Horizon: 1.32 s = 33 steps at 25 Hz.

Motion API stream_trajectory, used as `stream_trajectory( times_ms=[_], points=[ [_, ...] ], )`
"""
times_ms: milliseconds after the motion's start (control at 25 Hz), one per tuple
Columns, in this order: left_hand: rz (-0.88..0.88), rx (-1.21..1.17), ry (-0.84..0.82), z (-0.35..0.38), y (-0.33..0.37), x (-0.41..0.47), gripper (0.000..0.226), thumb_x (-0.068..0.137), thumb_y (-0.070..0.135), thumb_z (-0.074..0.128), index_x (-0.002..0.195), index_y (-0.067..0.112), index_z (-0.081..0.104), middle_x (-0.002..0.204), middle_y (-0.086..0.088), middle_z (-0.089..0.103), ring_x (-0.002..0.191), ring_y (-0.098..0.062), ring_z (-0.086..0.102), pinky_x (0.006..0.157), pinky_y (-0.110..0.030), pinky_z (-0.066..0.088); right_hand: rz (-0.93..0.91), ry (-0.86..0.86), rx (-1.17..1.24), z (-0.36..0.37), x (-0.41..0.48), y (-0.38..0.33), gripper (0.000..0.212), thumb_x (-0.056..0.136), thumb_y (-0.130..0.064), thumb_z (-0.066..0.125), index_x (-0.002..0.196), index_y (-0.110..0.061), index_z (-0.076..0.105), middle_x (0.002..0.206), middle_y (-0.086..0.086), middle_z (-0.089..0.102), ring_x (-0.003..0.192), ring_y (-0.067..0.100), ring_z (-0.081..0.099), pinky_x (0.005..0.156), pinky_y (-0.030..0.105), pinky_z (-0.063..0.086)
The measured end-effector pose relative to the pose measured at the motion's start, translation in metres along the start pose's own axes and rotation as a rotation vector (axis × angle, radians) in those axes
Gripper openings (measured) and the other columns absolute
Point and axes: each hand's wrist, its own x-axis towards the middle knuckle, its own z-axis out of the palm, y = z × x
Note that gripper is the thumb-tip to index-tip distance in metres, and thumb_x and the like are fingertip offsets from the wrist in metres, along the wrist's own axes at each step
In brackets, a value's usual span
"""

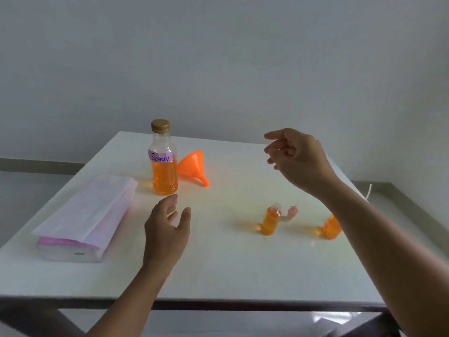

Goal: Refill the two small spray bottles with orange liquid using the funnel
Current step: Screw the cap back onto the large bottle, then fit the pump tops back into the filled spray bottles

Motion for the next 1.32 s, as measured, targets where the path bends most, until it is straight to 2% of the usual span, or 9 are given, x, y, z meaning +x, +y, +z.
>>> stream_trajectory(
  times_ms=[160,280,400,560,720,800,1000,1080,1320],
  points=[
    [0.176,0.010,-0.286,0.046,0.017,-0.028,0.039,0.089,0.021,0.066,0.127,0.026,0.058,0.122,0.006,0.064,0.108,-0.006,0.063,0.086,-0.007,0.049,0.160,0.192,0.051,-0.016,-0.063,0.034,0.026,0.089,-0.005,0.055,0.090,-0.024,0.073,0.076,-0.003,0.074,0.070,0.015,0.073,0.071,0.039,0.062],
    [0.252,0.026,-0.435,0.082,0.030,-0.037,0.048,0.087,0.021,0.069,0.131,0.030,0.053,0.127,0.012,0.059,0.109,-0.002,0.060,0.082,-0.004,0.045,0.289,0.168,0.049,-0.004,-0.108,0.059,0.021,0.088,-0.003,0.061,0.080,-0.020,0.072,0.072,-0.004,0.072,0.070,0.017,0.072,0.066,0.035,0.062],
    [0.224,-0.014,-0.470,0.109,0.037,-0.036,0.058,0.081,0.032,0.075,0.134,0.028,0.051,0.132,0.011,0.057,0.113,-0.006,0.059,0.091,-0.021,0.050,0.451,0.052,0.015,0.013,-0.117,0.093,0.012,0.089,-0.012,0.063,0.096,-0.017,0.070,0.083,-0.004,0.072,0.075,0.009,0.068,0.059,0.015,0.052],
    [0.245,0.001,-0.435,0.130,0.039,-0.031,0.063,0.072,0.054,0.077,0.127,0.029,0.059,0.122,0.018,0.062,0.107,-0.003,0.061,0.089,-0.022,0.053,0.573,-0.031,0.018,0.025,-0.092,0.124,0.052,0.091,-0.033,0.067,0.135,-0.017,0.044,0.083,0.001,0.074,0.075,0.010,0.071,0.063,0.022,0.051],
    [0.251,-0.104,-0.402,0.139,0.051,-0.023,0.032,0.077,0.040,0.078,0.106,0.029,0.071,0.098,0.020,0.071,0.090,0.001,0.068,0.078,-0.013,0.052,0.551,-0.038,-0.013,0.035,-0.070,0.134,0.037,0.098,-0.041,0.057,0.124,-0.017,0.049,0.063,0.004,0.075,0.052,0.011,0.071,0.052,0.023,0.054],
    [0.227,-0.169,-0.361,0.136,0.055,-0.014,0.035,0.076,0.040,0.079,0.107,0.026,0.072,0.096,0.019,0.073,0.088,0.001,0.068,0.078,-0.010,0.050,0.521,-0.015,-0.001,0.035,-0.066,0.134,0.023,0.099,-0.039,0.057,0.109,-0.018,0.057,0.059,0.002,0.074,0.045,0.012,0.069,0.048,0.025,0.057],
    [0.188,-0.219,-0.296,0.119,0.052,0.006,0.039,0.076,0.042,0.078,0.111,0.027,0.071,0.102,0.019,0.072,0.096,-0.004,0.068,0.079,-0.012,0.052,0.393,-0.018,0.098,0.021,-0.064,0.118,0.021,0.090,-0.036,0.072,0.093,-0.017,0.063,0.092,-0.008,0.073,0.053,0.014,0.073,0.053,0.032,0.061],
    [0.168,-0.222,-0.334,0.115,0.048,0.008,0.037,0.076,0.041,0.079,0.110,0.028,0.070,0.102,0.018,0.072,0.099,-0.004,0.067,0.080,-0.016,0.053,0.350,-0.058,0.192,0.013,-0.066,0.109,0.019,0.089,-0.028,0.076,0.090,-0.013,0.065,0.088,-0.004,0.074,0.052,0.017,0.072,0.048,0.028,0.058],
    [0.183,-0.192,-0.386,0.107,0.040,0.007,0.036,0.072,0.038,0.081,0.106,0.032,0.070,0.101,0.012,0.072,0.099,-0.006,0.067,0.078,-0.029,0.059,0.215,-0.034,0.251,0.002,-0.070,0.091,0.021,0.087,-0.042,0.074,0.099,-0.024,0.078,0.073,-0.004,0.067,0.045,0.006,0.054,0.043,0.014,0.041]
  ],
)
